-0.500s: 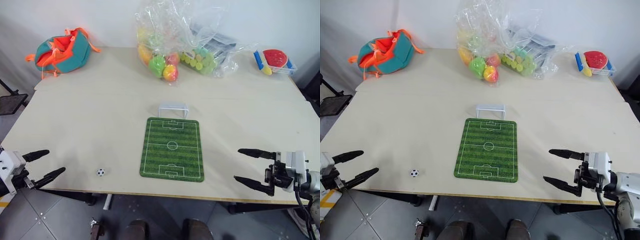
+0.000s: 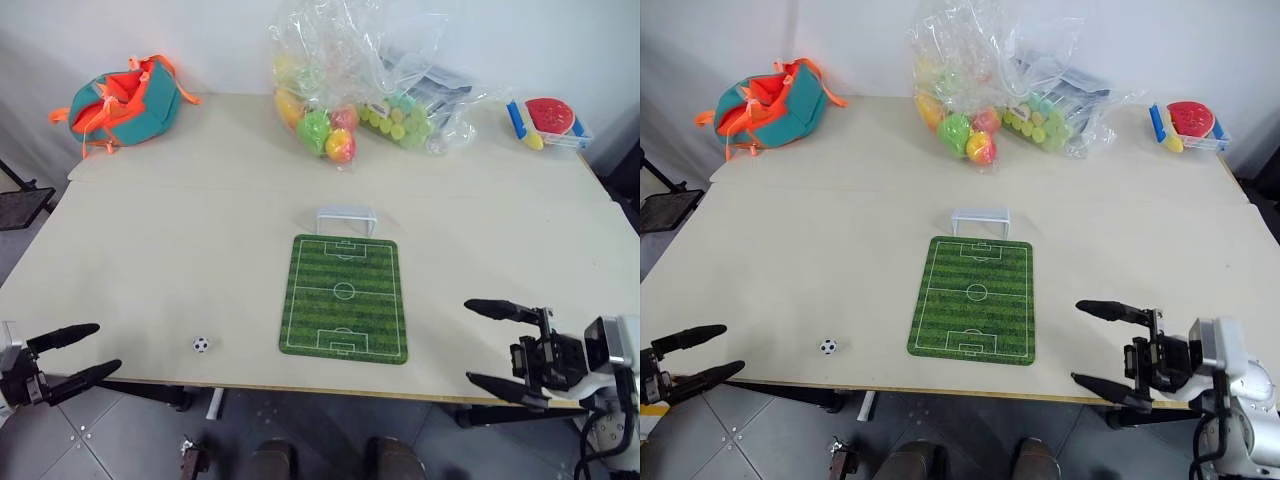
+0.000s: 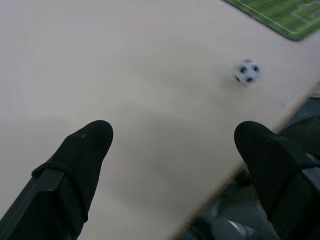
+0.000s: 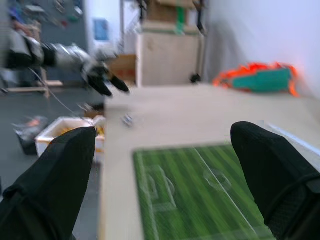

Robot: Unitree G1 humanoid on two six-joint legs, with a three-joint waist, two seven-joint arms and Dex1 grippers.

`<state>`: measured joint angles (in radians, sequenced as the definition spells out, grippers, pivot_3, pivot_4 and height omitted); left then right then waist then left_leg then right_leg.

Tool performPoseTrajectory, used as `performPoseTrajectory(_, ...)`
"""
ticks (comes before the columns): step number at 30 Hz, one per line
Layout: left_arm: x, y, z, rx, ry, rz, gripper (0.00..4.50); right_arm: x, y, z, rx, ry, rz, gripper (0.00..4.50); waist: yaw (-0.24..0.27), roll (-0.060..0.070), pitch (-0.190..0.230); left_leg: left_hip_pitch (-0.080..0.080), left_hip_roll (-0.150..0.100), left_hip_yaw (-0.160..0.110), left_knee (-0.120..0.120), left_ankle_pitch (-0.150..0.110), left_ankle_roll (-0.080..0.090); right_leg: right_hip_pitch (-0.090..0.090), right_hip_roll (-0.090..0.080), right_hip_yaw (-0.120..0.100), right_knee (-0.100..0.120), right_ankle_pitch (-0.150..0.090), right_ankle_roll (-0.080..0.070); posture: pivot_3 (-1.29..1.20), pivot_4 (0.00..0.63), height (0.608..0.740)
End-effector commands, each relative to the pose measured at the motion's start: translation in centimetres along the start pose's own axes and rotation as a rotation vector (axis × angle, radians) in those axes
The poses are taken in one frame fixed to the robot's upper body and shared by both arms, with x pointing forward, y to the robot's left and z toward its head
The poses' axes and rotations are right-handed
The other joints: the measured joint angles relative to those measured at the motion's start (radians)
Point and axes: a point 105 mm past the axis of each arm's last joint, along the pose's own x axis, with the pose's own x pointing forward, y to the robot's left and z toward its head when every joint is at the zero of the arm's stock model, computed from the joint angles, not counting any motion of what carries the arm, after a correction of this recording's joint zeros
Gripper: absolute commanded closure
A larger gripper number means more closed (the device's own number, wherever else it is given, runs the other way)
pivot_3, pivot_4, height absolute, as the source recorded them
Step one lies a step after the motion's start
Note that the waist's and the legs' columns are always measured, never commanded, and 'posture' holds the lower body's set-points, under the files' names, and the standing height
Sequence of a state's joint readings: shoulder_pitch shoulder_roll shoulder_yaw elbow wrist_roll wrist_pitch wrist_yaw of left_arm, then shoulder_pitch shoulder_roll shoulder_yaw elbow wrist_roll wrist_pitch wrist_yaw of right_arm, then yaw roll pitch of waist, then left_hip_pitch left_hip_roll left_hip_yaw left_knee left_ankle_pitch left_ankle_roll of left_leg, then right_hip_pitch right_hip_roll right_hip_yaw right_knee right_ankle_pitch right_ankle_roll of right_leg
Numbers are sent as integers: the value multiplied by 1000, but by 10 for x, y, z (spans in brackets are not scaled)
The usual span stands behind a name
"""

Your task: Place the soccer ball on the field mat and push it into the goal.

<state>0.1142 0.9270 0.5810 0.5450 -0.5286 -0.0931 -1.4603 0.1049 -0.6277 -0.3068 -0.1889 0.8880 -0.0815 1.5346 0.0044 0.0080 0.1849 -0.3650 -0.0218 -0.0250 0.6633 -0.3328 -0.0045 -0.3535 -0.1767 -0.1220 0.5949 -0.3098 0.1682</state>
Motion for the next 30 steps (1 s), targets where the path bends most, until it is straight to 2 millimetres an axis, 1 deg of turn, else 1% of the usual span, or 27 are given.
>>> performPoseTrajectory(1,7,-15,9,72,-54,-116,25,1,14,5,-41,8,126,0,0,0,0,0,0,1,0,0,0,0,0,1,0,0,0,0,150,740)
performPoseTrajectory(4,19,-21,10,108,-84,-148,25,-5,12,0,-55,32,119,0,-1,-1,0,1,1,4,0,-1,1,-1,0,4,0,1,1,0,150,740)
performPoseTrajectory(8,37,-30,14,168,-127,-192,25,-18,4,-9,-67,91,92,0,-3,-2,1,3,1,6,0,-1,1,-1,0,6,1,1,0,0,150,740)
performPoseTrajectory(11,59,-42,18,201,-145,-262,25,-32,1,-20,-56,145,57,0,-3,-2,1,4,1,7,0,-1,1,-1,0,7,1,1,0,0,150,740)
performPoseTrajectory(14,80,-48,20,193,-152,-298,25,-42,-1,-30,-44,179,30,0,-2,-2,1,4,1,7,1,-1,1,-1,0,7,1,1,0,0,150,740)
performPoseTrajectory(16,96,-49,17,196,-145,-309,25,-40,0,-33,-53,178,38,0,-2,-2,1,4,1,8,1,-1,1,0,0,7,1,1,0,0,150,740)
performPoseTrajectory(18,107,-48,16,186,-149,-301,25,-37,0,-34,-66,168,50,0,-2,-2,1,5,1,8,1,-1,1,0,0,8,1,2,0,0,150,740)
performPoseTrajectory(22,117,-47,15,171,-140,-308,25,-31,1,-36,-83,153,66,0,-6,-3,1,5,2,9,2,-1,1,0,2,8,1,2,0,0,150,740)
performPoseTrajectory(28,117,-44,10,131,-108,-319,25,-29,4,-38,-88,144,60,0,-2,-3,1,6,3,9,2,-1,0,0,2,9,1,2,0,0,150,740)
performPoseTrajectory(30,117,-44,9,125,-102,-324,417,-28,4,-39,-91,141,59,0,-2,-3,1,6,3,9,2,-1,0,0,2,9,1,2,0,0,150,740)
